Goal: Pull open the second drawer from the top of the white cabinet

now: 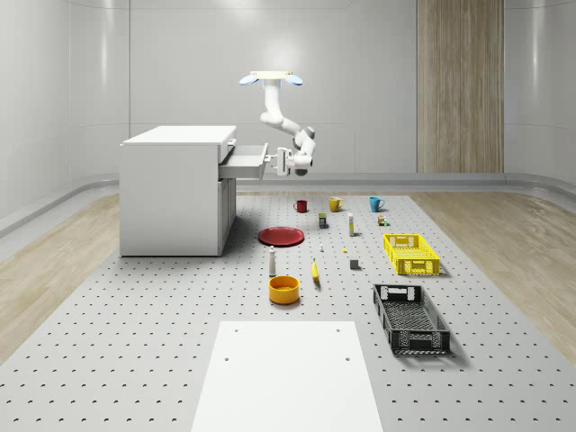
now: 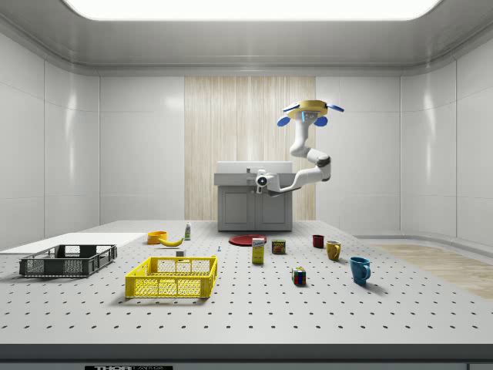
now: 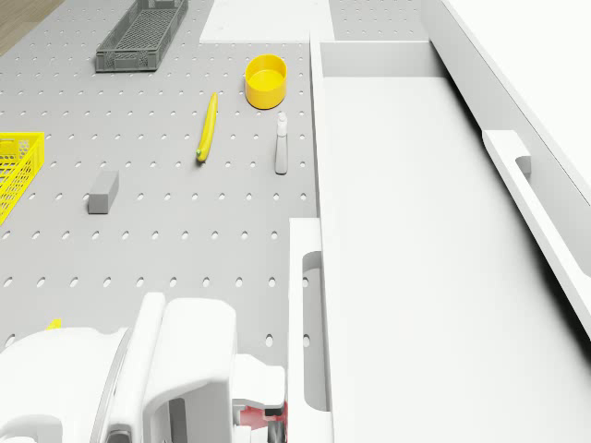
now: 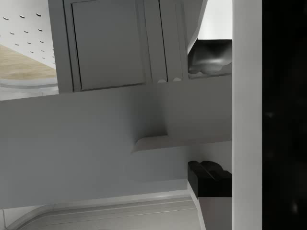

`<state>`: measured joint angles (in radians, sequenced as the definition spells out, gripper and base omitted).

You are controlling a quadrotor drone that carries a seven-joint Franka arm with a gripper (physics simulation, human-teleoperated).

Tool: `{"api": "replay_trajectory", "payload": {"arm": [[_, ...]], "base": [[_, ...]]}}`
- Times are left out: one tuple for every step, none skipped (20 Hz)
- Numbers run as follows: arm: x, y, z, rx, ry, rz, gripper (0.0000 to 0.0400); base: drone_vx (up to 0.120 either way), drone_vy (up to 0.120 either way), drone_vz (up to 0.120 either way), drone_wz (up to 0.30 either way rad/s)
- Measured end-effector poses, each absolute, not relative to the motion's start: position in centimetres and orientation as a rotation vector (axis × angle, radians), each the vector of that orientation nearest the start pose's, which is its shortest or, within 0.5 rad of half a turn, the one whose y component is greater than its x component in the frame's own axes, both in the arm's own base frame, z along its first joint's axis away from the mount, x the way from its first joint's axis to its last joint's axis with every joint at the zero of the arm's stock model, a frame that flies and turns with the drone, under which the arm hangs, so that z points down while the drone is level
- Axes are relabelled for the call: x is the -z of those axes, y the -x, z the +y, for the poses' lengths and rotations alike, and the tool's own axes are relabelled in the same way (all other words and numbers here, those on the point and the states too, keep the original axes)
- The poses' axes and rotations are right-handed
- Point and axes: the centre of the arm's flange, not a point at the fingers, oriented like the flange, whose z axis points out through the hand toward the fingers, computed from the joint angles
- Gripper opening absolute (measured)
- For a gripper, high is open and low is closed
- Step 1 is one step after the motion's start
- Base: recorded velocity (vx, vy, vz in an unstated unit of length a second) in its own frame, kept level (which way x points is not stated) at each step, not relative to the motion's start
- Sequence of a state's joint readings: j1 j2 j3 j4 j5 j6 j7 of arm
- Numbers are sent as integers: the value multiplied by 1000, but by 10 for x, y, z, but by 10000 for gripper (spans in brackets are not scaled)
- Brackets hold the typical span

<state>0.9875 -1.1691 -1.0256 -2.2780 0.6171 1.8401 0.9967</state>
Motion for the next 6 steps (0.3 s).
{"api": "replay_trajectory", "payload": {"arm": [[-594, -376, -121, -675, 1472, 677, 282], [-592, -377, -121, -665, 1474, 667, 286], [-590, -378, -120, -656, 1476, 658, 289], [-588, -378, -120, -649, 1477, 651, 292], [-587, -379, -120, -643, 1478, 644, 294], [-586, -379, -120, -640, 1479, 641, 295]], "base": [[0, 120, 0, 0], [0, 120, 0, 0], [0, 80, 0, 0], [0, 0, 0, 0], [0, 0, 0, 0], [0, 0, 0, 0]]}}
